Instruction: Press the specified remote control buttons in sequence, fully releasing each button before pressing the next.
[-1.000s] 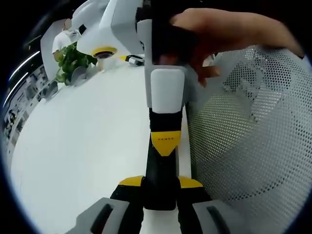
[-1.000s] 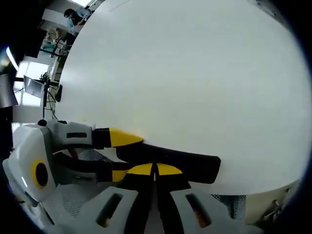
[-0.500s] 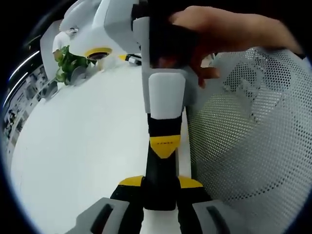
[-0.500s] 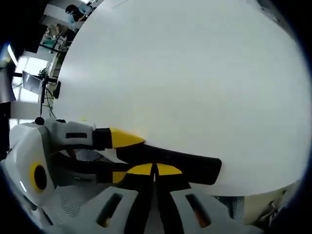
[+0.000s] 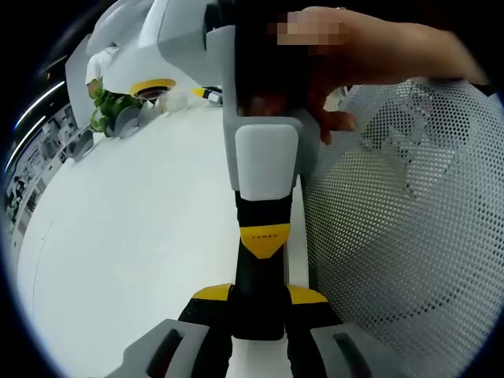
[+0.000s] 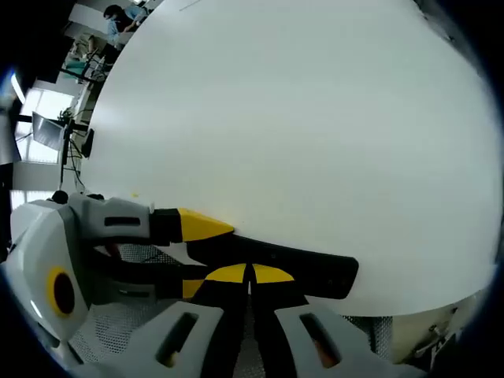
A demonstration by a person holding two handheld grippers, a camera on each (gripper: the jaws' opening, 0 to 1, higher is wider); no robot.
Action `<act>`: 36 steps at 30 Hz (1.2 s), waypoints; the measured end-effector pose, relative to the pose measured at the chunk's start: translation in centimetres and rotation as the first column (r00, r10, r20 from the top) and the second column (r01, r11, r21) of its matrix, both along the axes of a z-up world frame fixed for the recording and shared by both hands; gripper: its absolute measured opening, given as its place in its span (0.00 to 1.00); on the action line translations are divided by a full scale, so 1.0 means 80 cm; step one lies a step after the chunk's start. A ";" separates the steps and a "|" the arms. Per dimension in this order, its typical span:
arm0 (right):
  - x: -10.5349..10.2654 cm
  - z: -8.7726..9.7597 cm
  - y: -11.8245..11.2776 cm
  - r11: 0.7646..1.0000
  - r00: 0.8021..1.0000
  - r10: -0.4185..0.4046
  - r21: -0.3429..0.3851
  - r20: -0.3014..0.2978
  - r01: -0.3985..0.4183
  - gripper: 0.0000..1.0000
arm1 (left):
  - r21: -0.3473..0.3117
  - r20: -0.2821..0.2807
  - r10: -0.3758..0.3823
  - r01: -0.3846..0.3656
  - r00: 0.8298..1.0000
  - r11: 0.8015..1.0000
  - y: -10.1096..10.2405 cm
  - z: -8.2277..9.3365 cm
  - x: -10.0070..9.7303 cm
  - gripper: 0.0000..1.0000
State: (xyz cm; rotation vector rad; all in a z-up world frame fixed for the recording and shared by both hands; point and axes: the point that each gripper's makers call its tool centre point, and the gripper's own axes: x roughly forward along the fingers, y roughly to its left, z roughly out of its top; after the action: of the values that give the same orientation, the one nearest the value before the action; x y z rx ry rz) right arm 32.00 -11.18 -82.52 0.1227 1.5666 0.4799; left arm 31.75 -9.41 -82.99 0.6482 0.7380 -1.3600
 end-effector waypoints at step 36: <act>-0.002 0.003 0.001 0.997 0.999 -0.042 0.068 0.005 0.042 0.00 | 0.023 -0.003 -0.027 0.027 1.000 0.999 0.011 0.001 -0.003 0.25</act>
State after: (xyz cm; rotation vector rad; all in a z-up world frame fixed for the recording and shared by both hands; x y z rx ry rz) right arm 31.83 -11.13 -82.27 0.2059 1.5385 0.5004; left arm 31.54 -8.54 -82.90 0.6773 0.7506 -1.3790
